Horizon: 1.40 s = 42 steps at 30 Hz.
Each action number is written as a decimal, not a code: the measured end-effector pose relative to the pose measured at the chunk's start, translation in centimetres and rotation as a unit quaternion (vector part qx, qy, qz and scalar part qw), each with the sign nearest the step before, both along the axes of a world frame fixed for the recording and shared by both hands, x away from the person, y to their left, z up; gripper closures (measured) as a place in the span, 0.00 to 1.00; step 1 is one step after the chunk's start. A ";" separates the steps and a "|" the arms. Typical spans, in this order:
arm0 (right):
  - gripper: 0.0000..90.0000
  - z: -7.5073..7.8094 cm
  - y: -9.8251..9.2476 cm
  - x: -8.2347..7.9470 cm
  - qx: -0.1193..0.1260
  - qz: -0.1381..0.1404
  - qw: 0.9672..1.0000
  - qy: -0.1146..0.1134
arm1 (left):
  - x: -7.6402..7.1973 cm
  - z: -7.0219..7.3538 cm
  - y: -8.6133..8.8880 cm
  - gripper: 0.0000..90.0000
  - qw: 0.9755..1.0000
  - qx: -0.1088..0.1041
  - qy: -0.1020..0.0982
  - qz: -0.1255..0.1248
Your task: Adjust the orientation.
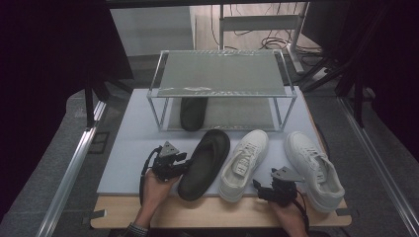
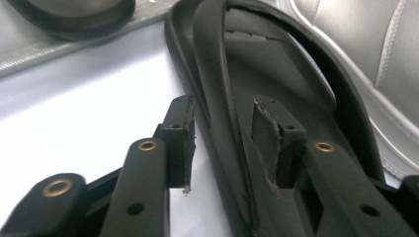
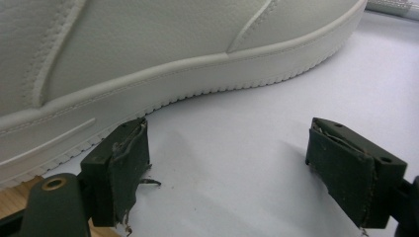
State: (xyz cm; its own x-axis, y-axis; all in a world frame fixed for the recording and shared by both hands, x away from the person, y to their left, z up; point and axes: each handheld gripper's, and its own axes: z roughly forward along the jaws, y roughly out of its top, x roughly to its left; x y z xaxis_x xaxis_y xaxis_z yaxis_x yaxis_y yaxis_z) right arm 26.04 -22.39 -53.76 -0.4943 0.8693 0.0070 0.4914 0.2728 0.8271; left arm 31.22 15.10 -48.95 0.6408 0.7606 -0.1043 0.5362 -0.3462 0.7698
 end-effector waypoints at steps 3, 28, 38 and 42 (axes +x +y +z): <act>0.19 0.0 0.0 0.0 0.000 0.000 1.000 0.000 | 0.2 -0.4 -0.4 0.73 1.000 0.005 0.006 -0.001; 0.19 0.0 0.0 0.0 0.000 0.000 1.000 0.000 | 1.0 -0.1 -1.0 0.92 0.999 0.032 0.004 0.030; 0.19 0.0 0.0 0.0 0.000 0.000 1.000 0.000 | 1.3 0.9 -0.3 0.93 0.999 0.016 0.002 0.036; 0.19 0.0 0.0 0.0 0.000 0.000 1.000 0.000 | 2.0 1.5 -0.3 0.93 0.999 0.011 -0.002 0.044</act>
